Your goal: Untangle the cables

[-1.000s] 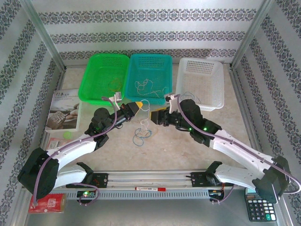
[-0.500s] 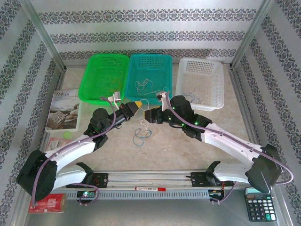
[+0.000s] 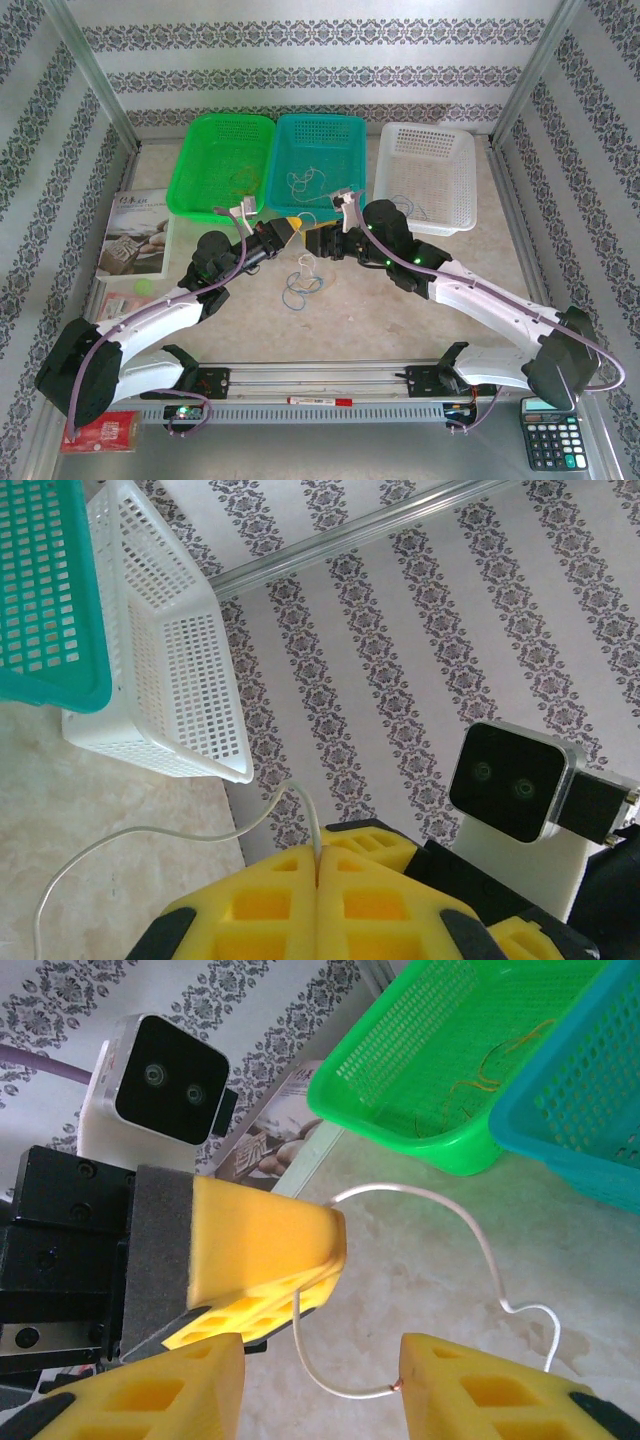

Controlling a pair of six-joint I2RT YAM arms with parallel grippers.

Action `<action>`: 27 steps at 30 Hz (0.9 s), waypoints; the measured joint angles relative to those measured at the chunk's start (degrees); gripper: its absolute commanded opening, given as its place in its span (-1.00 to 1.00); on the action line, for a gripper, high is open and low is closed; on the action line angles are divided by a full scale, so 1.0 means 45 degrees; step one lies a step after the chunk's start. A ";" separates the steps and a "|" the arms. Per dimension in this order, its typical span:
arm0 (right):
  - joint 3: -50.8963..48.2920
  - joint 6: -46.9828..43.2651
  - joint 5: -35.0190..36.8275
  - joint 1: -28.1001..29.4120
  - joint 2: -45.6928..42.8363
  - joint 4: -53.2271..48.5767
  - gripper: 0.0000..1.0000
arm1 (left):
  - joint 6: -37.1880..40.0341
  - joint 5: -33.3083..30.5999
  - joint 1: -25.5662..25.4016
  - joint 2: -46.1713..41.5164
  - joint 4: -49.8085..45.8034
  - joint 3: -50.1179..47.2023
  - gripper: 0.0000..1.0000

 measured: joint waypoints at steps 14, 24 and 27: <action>0.0000 0.0049 -0.0160 0.0083 0.0151 0.0185 -1.00 | 0.0000 -0.0010 0.0000 0.0000 0.0000 0.0000 -0.81; 0.0588 -0.0010 -0.0136 0.0039 -0.0539 -0.0185 -1.00 | 0.0996 -0.0311 -0.0010 -0.0855 -0.1200 -0.0097 0.55; 0.1001 -0.0010 -0.0146 -0.0126 -0.0699 -0.0204 -1.00 | 0.1797 -0.0646 -0.0010 -0.1836 -0.2375 -0.0291 0.60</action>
